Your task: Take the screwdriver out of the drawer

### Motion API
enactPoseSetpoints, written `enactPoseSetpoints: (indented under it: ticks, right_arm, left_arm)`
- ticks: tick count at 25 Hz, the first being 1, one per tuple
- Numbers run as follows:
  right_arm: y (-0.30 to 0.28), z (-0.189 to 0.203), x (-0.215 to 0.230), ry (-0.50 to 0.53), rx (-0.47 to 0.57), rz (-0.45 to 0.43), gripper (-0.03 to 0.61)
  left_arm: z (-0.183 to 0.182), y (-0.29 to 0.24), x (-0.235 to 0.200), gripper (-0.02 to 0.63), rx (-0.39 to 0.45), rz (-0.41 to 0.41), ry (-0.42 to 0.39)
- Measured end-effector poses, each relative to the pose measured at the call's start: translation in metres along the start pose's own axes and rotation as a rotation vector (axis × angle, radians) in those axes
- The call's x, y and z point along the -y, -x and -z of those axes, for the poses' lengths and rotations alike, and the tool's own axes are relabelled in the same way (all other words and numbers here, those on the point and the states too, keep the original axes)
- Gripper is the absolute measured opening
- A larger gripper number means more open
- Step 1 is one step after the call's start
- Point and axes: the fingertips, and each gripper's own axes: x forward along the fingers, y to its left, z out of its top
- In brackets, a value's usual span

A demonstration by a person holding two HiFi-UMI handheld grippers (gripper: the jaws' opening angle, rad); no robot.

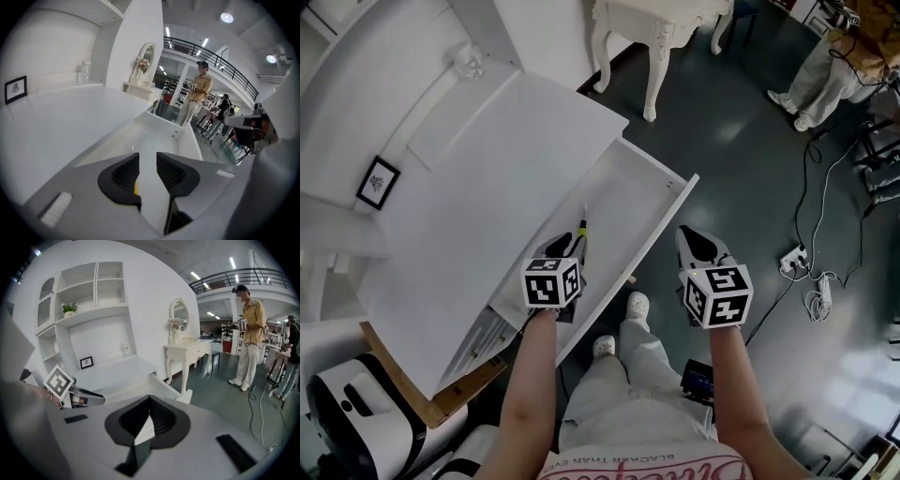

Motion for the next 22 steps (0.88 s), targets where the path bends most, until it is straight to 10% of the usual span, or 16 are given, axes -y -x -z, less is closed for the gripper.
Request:
enactPoseSetpoints:
  ticks: [22]
  right_arm:
    - [-0.044,0.023,0.033,-0.015,-0.109,-0.019,0.008]
  left_arm:
    - [0.071,-0.095,-0.042,0.126,-0.337,-0.116,0.003]
